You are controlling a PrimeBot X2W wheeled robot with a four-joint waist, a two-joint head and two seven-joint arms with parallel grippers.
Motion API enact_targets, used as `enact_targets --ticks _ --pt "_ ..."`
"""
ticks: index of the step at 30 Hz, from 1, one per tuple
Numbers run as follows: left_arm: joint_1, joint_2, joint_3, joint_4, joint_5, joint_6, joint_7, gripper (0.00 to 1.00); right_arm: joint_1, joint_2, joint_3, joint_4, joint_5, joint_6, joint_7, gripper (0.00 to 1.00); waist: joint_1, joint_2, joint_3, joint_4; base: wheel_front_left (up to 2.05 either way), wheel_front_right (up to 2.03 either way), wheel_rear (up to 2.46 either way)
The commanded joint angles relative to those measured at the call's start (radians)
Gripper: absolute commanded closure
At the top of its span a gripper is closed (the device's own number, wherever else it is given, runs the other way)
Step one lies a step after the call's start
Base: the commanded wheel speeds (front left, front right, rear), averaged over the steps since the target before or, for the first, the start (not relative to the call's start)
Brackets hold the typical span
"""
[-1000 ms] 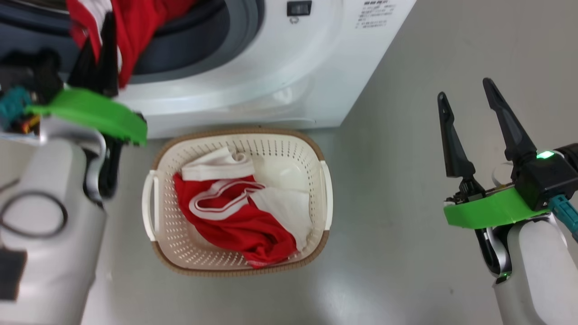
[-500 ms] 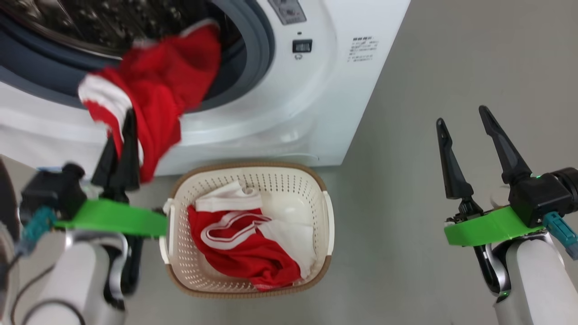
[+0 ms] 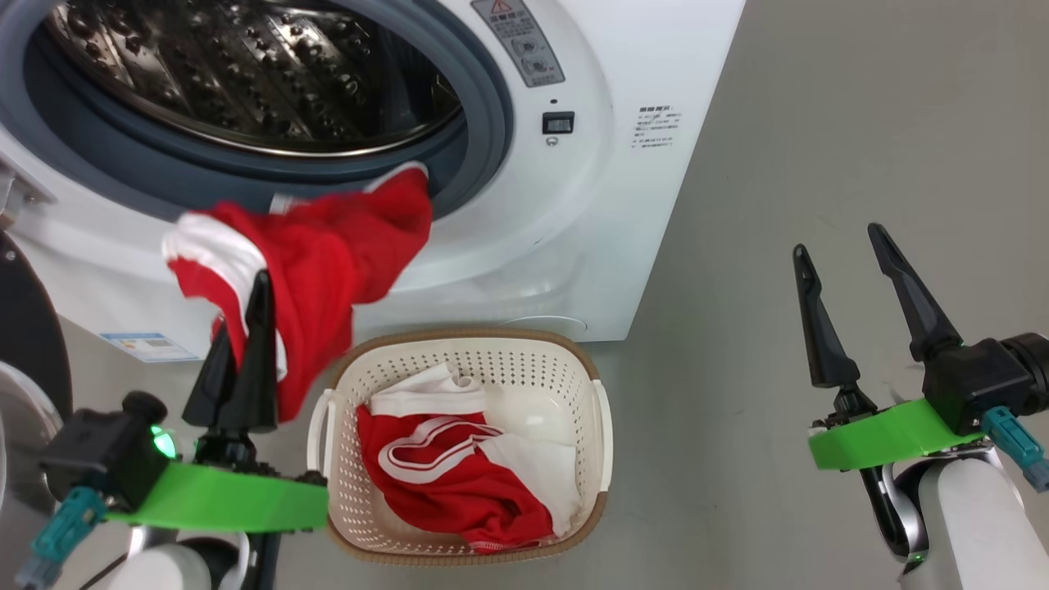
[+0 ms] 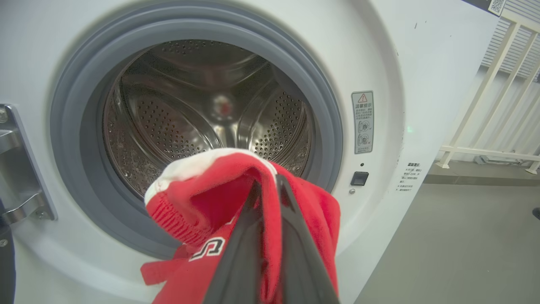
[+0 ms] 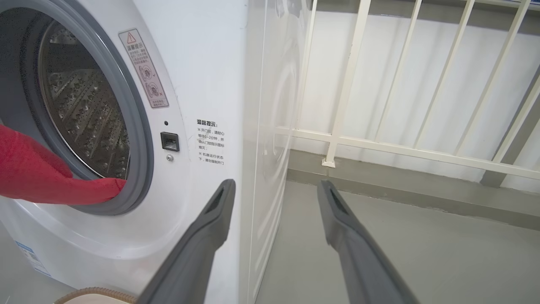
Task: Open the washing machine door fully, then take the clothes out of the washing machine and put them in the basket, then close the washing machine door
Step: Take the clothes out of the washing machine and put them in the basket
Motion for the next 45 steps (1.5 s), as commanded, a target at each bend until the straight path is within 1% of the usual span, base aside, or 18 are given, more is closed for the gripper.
enact_targets --ticks 1,8,16,18,19,20,21,31,36,38,45 --pt "0.009 0.031 0.033 -0.063 0.002 0.011 0.011 1.0 0.012 0.001 0.016 -0.027 0.011 0.006 -0.005 0.0 0.0 0.0 -0.003 0.003 0.0 0.0 0.0" --pt "0.051 0.027 0.017 -0.159 -0.004 0.033 0.054 1.0 0.02 0.001 0.014 -0.033 0.013 0.006 -0.005 0.0 0.0 0.0 0.006 0.004 0.0 0.0 0.0" --pt "0.043 -0.003 -0.014 -0.077 -0.038 0.015 0.062 1.0 0.006 0.001 0.021 -0.037 0.01 0.006 -0.005 0.0 0.0 0.0 0.043 -0.004 0.0 0.0 0.0" --pt "0.02 -0.02 -0.027 -0.004 -0.052 -0.002 0.056 1.0 -0.002 0.001 0.025 -0.036 0.008 0.006 -0.005 0.0 0.0 0.0 0.063 -0.01 0.0 0.0 0.0" --pt "0.02 -0.02 -0.027 -0.004 -0.052 -0.002 0.056 1.0 -0.002 0.001 0.025 -0.036 0.008 0.006 -0.005 0.0 0.0 0.0 0.063 -0.01 0.0 0.0 0.0" --pt "-0.003 -0.026 -0.031 0.057 -0.061 -0.016 0.047 1.0 -0.008 0.001 0.027 -0.037 0.008 0.006 -0.005 0.0 0.0 0.0 0.076 -0.014 0.0 0.0 0.0" --pt "-0.015 -0.03 -0.034 0.088 -0.065 -0.023 0.042 1.0 -0.011 0.001 0.028 -0.037 0.009 0.006 -0.005 0.0 0.0 0.0 0.084 -0.017 0.0 0.0 0.0" --pt "-0.148 -0.078 -0.068 0.402 -0.081 -0.08 0.004 1.0 -0.043 0.001 0.037 -0.043 0.013 0.006 -0.005 0.0 0.0 0.0 0.172 -0.044 0.0 0.0 0.0" --pt "-0.22 -0.095 -0.083 0.554 -0.084 -0.094 0.017 1.0 -0.062 0.001 0.038 -0.047 0.016 0.006 -0.005 0.0 0.0 0.0 0.224 -0.056 0.0 0.0 0.0" --pt "-0.249 -0.099 -0.091 0.616 -0.087 -0.106 0.03 1.0 -0.069 0.001 0.041 -0.048 0.019 0.006 -0.005 0.0 0.0 0.0 0.244 -0.062 0.0 0.0 0.0" --pt "-0.345 -0.108 -0.127 0.838 -0.097 -0.17 0.093 1.0 -0.101 0.001 0.058 -0.055 0.03 0.006 -0.005 0.0 0.0 0.0 0.306 -0.094 0.0 0.0 0.0"
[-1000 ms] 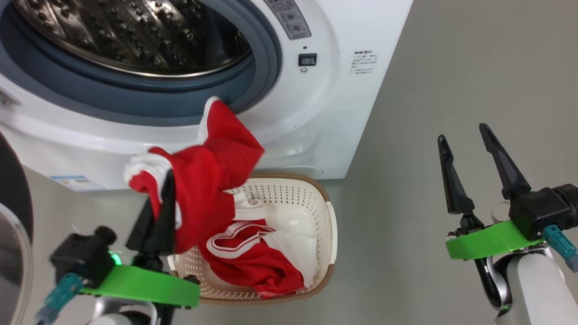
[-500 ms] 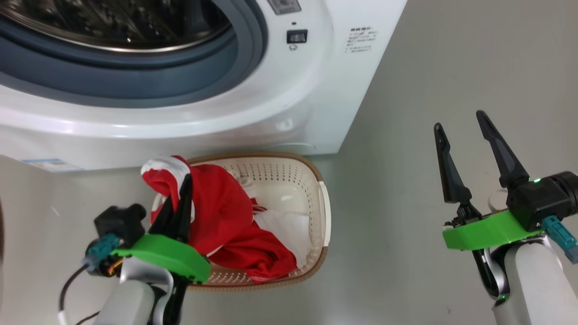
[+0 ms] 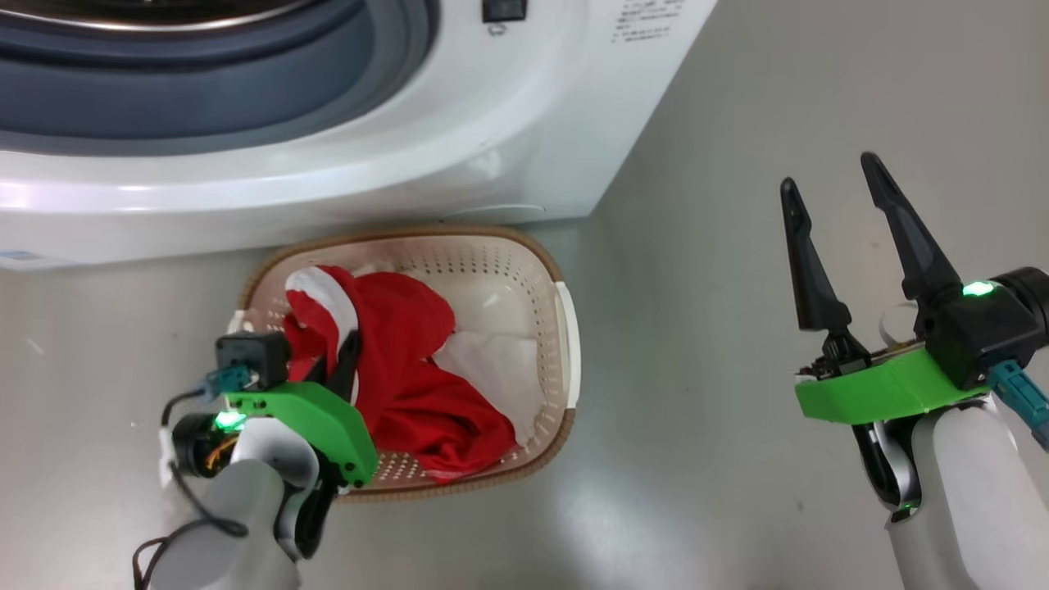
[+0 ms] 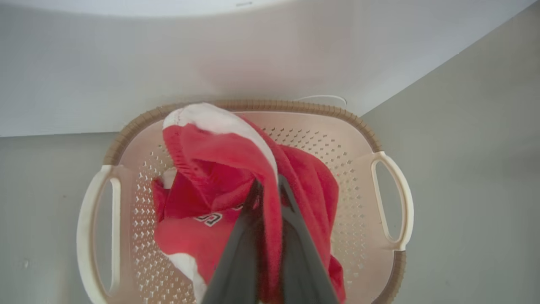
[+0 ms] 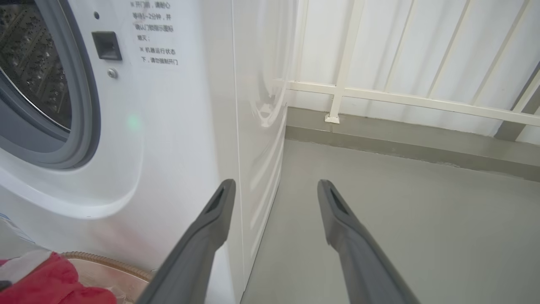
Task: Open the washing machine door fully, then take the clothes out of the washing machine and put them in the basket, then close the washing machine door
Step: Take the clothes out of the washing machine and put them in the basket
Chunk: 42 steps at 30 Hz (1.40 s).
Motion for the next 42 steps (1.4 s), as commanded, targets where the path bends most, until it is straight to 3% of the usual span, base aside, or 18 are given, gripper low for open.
enact_targets --ticks 1,7,18,19,21,22,23,29,34,42 --pt "-0.022 0.023 0.015 0.03 -0.012 -0.012 0.019 1.0 -0.008 0.001 0.026 -0.028 0.015 0.006 -0.005 0.0 0.0 -0.0001 0.038 -0.028 0.0 0.0 0.0" --pt "-0.095 0.026 -0.003 0.183 -0.019 -0.045 0.061 1.0 -0.027 0.001 0.039 -0.034 0.024 0.006 -0.005 0.0 0.0 -0.0001 0.091 -0.055 0.0 0.0 0.0" --pt "-0.194 0.03 -0.02 0.358 -0.016 -0.069 0.014 1.0 -0.035 0.001 0.051 -0.04 0.035 0.006 -0.005 0.0 0.0 -0.0001 0.14 -0.082 0.0 0.0 0.0" --pt "-0.202 0.029 -0.023 0.373 -0.016 -0.071 0.014 0.84 -0.035 0.001 0.051 -0.04 0.035 0.006 -0.005 0.0 0.0 -0.0001 0.142 -0.083 0.0 0.0 0.0" --pt "-0.215 0.024 -0.025 0.4 -0.02 -0.074 0.012 0.62 -0.037 0.001 0.052 -0.039 0.036 0.006 -0.005 0.0 0.0 -0.0001 0.142 -0.085 0.0 0.0 0.0" --pt "-0.22 0.02 -0.026 0.412 -0.022 -0.076 0.011 0.36 -0.037 0.001 0.052 -0.038 0.036 0.006 -0.005 0.0 0.0 -0.0001 0.142 -0.085 0.0 0.0 0.0" --pt "-0.224 0.016 -0.025 0.423 -0.026 -0.078 0.01 0.0 -0.038 0.001 0.051 -0.037 0.036 0.006 -0.005 0.0 0.0 -0.0001 0.142 -0.085 0.0 0.0 0.0" --pt "-0.236 -0.004 -0.016 0.453 -0.047 -0.083 -0.059 0.0 -0.038 0.001 0.044 -0.02 0.031 0.006 -0.005 0.0 0.0 -0.0001 0.119 -0.071 0.0 0.0 0.0" --pt "-0.23 -0.015 0.005 0.464 -0.064 -0.058 -0.134 0.0 -0.033 0.001 0.037 -0.007 0.023 0.006 -0.005 0.0 0.0 -0.0001 0.074 -0.045 0.0 0.0 0.0" --pt "-0.183 -0.016 0.004 0.371 -0.057 -0.081 -0.172 0.0 -0.019 0.001 0.032 0.013 0.011 0.006 -0.005 0.0 0.0 -0.0001 -0.006 -0.003 0.0 0.0 0.0"
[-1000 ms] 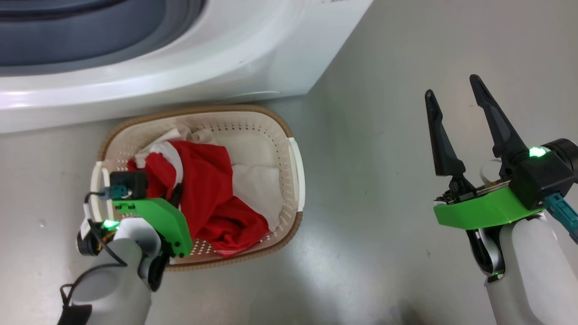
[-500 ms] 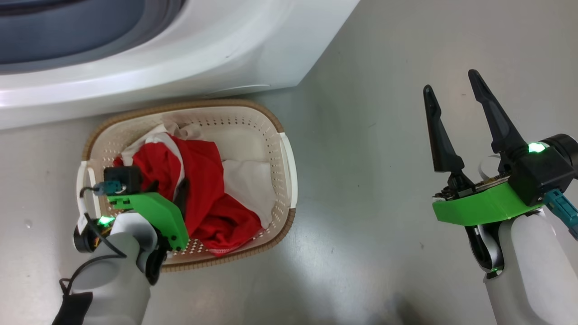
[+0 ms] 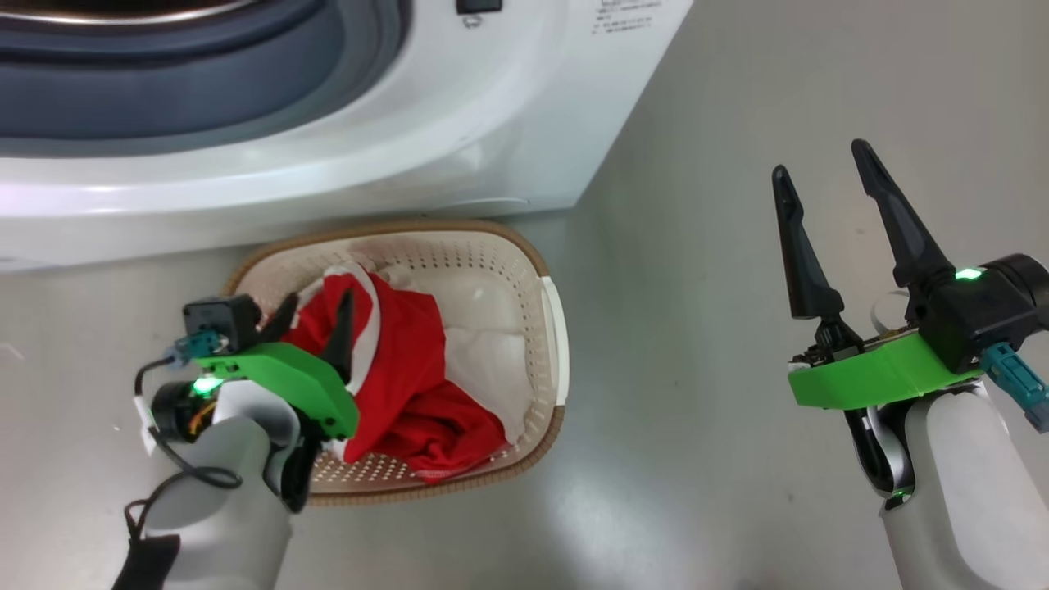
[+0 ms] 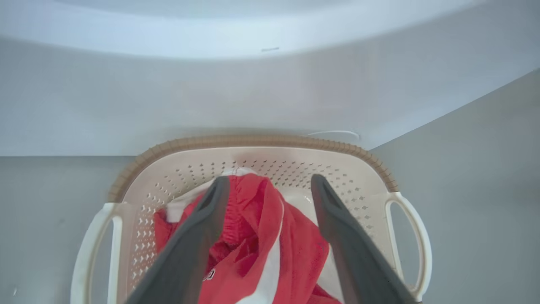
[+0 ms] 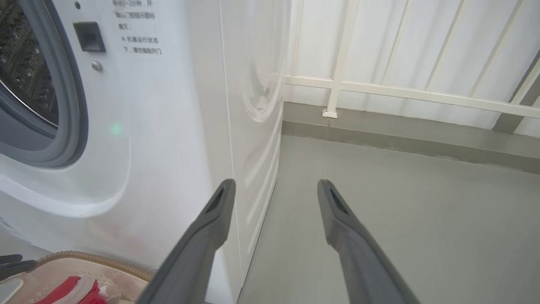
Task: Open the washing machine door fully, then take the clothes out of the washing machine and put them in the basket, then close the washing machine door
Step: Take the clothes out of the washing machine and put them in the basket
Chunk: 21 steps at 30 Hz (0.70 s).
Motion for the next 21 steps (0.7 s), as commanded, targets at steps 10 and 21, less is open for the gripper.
enact_targets --ticks 10,21 --pt "0.217 0.048 0.133 -0.473 0.079 0.005 -0.012 0.0 0.047 0.001 -0.015 0.048 -0.017 0.006 -0.005 0.0 0.0 -0.0001 -0.164 0.064 0.0 0.0 0.0" --pt "0.457 0.032 0.256 -0.85 0.255 0.079 -0.012 0.0 0.068 0.001 -0.021 0.088 0.014 0.006 -0.005 0.0 0.0 -0.0001 -0.301 0.077 0.0 0.0 0.0"
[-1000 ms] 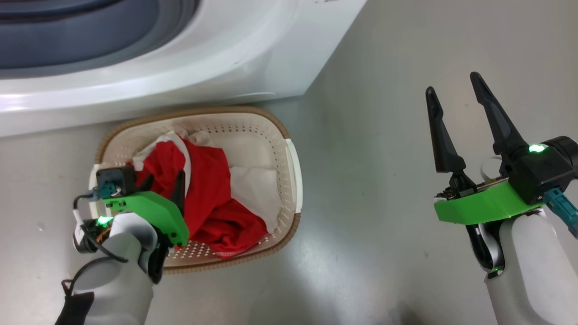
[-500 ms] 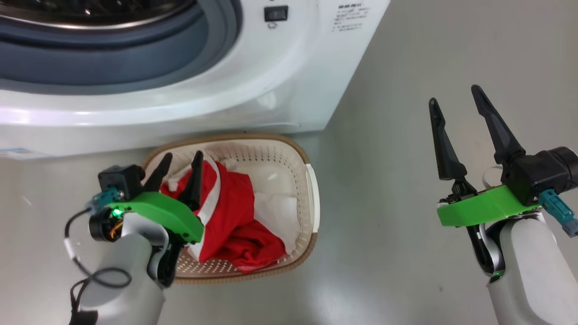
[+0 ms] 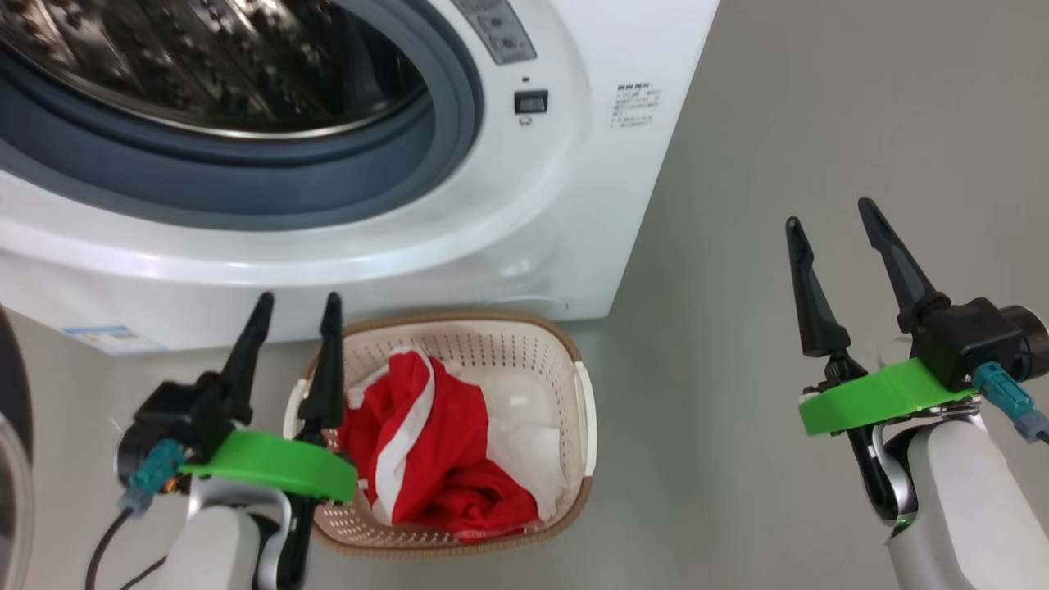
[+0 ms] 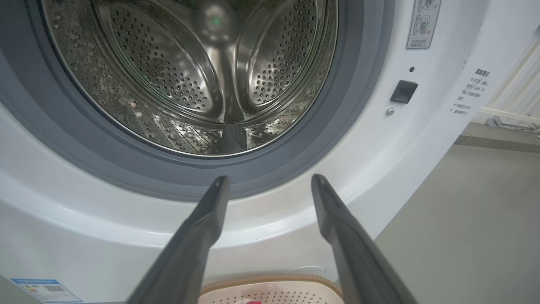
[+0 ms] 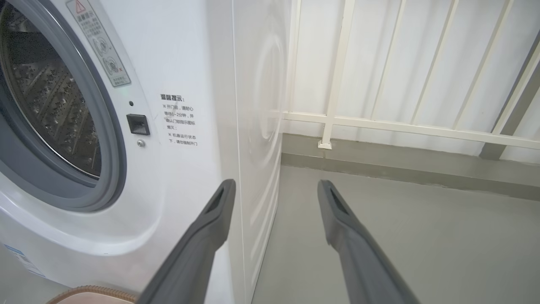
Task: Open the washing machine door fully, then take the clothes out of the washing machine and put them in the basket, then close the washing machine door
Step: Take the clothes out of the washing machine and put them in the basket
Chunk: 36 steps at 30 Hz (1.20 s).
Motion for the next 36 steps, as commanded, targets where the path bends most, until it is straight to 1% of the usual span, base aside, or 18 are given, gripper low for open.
enact_targets --ticks 1,7,10,13,24,36 --pt "0.026 0.02 0.044 -0.041 0.017 0.01 -0.012 0.0 0.02 0.001 0.023 -0.02 -0.001 0.006 -0.005 0.0 0.0 0.0 -0.058 0.009 0.0 0.0 0.0" --pt "0.097 0.026 0.074 -0.111 0.048 0.033 -0.012 0.0 0.033 0.001 0.042 -0.017 -0.008 0.006 -0.005 0.0 0.0 0.0 -0.124 0.009 0.0 0.0 0.0" --pt "0.126 0.042 0.081 -0.147 0.083 0.055 -0.012 0.0 0.046 0.001 0.039 -0.016 -0.014 0.006 -0.005 0.0 0.0 0.0 -0.153 0.011 0.0 0.0 0.0" --pt "0.158 0.045 0.08 -0.181 0.104 0.071 -0.012 0.0 0.063 0.001 0.032 -0.018 -0.027 0.006 -0.005 0.0 0.0 0.0 -0.179 0.014 0.0 0.0 0.0" --pt "0.257 0.061 0.095 -0.236 0.088 0.089 0.007 0.0 0.151 0.001 -0.003 -0.043 -0.037 0.006 -0.005 0.0 0.0 0.0 -0.255 0.008 0.0 0.0 0.0" --pt "0.328 0.074 0.105 -0.257 0.071 0.104 0.025 0.0 0.229 0.001 -0.019 -0.086 -0.026 0.006 -0.005 0.0 0.0 0.0 -0.313 -0.007 0.0 0.0 0.0"
